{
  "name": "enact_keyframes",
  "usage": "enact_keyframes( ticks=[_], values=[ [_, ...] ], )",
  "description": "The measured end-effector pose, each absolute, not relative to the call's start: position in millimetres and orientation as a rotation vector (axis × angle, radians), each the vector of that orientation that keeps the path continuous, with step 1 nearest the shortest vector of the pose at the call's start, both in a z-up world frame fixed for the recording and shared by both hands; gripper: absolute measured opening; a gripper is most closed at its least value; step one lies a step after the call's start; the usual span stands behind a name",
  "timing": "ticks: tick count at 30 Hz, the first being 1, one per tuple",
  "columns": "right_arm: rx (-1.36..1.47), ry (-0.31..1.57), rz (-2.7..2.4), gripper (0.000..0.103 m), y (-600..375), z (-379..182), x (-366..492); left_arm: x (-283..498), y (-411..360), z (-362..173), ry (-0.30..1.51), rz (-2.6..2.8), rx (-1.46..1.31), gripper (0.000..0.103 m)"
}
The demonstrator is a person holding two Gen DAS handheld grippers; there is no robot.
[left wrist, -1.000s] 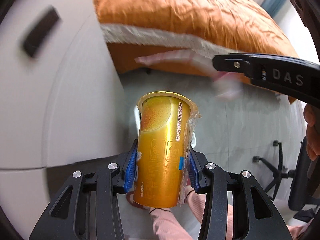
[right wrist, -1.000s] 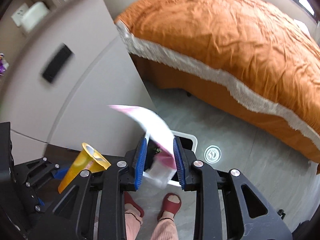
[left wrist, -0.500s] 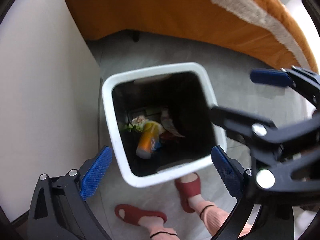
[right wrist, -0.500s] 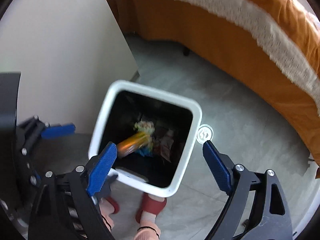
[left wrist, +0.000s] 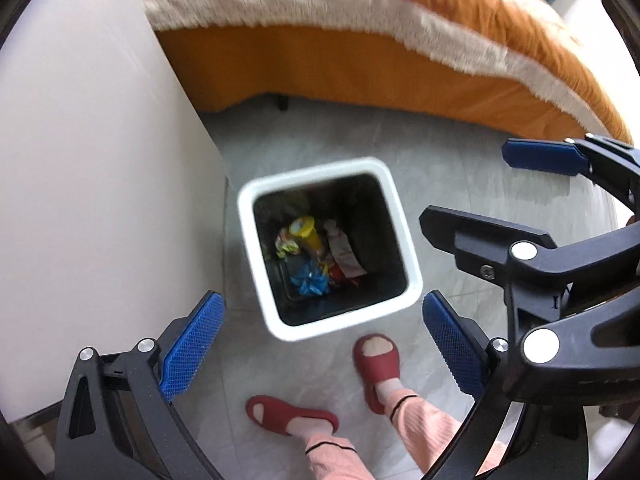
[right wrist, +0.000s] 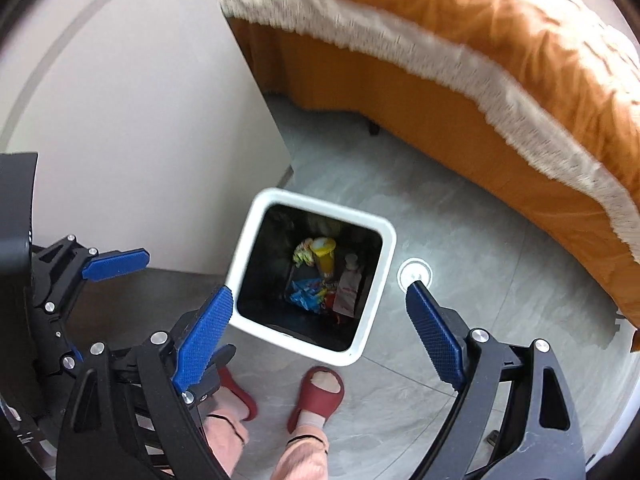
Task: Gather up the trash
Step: 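Carry the yellow cup and pink wrapper to the bin and release them, then raise both open tools from the bin back toward the desk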
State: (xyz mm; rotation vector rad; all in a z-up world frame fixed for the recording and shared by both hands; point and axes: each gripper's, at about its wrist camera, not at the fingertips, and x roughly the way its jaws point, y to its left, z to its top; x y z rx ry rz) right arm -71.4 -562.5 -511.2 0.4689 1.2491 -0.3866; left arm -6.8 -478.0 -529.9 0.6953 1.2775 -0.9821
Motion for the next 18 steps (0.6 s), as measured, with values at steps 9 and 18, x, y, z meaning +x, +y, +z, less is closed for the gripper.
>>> enact_keyframes(
  ticks=[9,18],
  values=[
    [0.454,1.069,-0.442,0.092,-558,-375,-82,-18,-467,-399,1.143,-0.985,0.601,0.098],
    [0.399,0.967,-0.419,0.098,-545,-288,-86,-14,-444,-307,1.042,-0.917,0.535,0.098]
  ],
)
